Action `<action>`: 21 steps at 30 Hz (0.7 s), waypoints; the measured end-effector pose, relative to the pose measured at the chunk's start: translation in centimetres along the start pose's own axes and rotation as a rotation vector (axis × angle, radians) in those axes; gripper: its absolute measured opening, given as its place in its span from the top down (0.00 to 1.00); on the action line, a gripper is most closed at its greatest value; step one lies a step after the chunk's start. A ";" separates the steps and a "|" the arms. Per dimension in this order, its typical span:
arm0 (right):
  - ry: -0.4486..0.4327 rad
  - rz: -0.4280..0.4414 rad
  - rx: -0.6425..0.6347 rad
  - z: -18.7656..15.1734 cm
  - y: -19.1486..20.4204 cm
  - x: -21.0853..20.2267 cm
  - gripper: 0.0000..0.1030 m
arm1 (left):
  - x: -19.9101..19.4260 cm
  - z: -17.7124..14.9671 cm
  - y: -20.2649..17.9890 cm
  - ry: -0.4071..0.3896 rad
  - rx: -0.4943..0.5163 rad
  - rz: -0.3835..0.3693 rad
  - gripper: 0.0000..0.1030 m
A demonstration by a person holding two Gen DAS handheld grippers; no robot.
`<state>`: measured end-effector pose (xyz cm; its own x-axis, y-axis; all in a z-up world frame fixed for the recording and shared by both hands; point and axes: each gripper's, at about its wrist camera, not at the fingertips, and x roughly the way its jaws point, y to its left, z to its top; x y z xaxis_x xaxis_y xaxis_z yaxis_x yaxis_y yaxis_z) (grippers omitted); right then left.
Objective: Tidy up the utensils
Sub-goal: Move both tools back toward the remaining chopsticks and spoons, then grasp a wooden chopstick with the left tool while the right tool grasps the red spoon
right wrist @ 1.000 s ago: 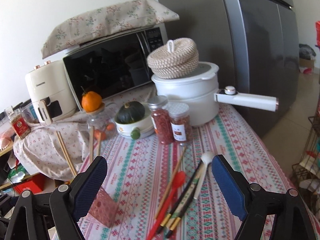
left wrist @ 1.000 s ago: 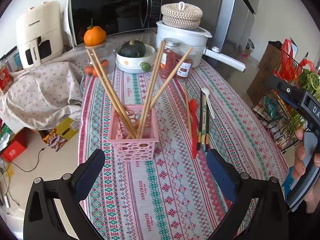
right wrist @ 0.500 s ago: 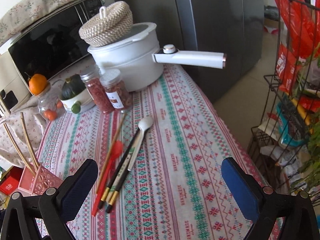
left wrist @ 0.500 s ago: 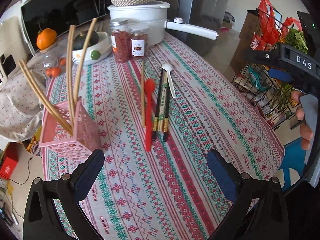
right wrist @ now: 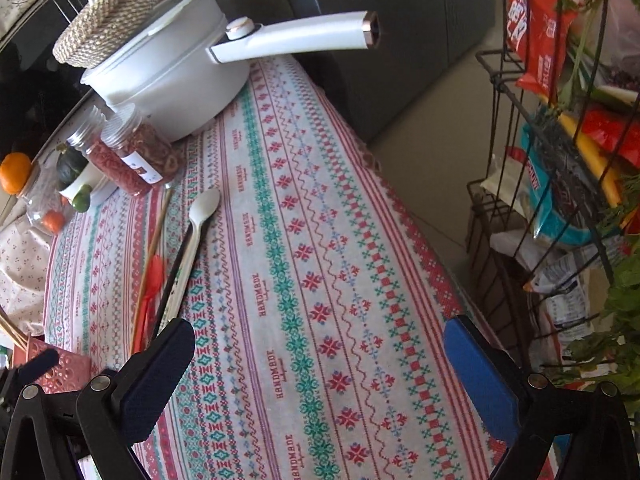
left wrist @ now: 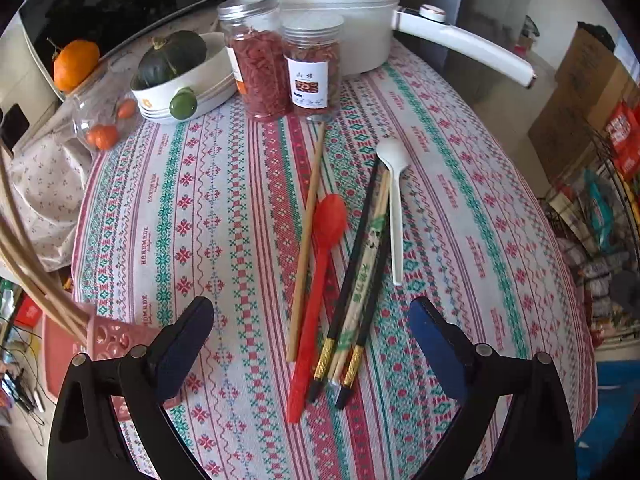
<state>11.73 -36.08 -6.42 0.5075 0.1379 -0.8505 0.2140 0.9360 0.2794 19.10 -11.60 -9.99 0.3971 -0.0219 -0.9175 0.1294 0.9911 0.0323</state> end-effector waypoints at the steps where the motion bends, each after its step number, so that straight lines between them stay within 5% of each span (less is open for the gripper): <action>1: 0.012 0.004 -0.005 0.0 0.1 0.3 0.01 | 0.6 0.8 0.3 0.007 -0.023 -0.010 0.11; 6: 0.042 0.003 -0.024 0.0 0.4 1.5 0.01 | 4.1 3.9 0.9 0.032 -0.094 -0.049 0.37; 12: 0.071 0.005 -0.037 0.2 1.0 2.9 0.01 | 7.3 6.7 0.7 0.017 -0.069 -0.048 0.75; 21: 0.107 -0.032 -0.086 0.2 1.6 4.9 0.01 | 10.5 9.6 0.3 0.072 -0.026 -0.012 0.80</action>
<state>14.71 -34.01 -10.05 0.4090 0.1372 -0.9022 0.1539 0.9641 0.2164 32.04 -12.76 -15.83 0.3293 -0.0249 -0.9439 0.1101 0.9938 0.0122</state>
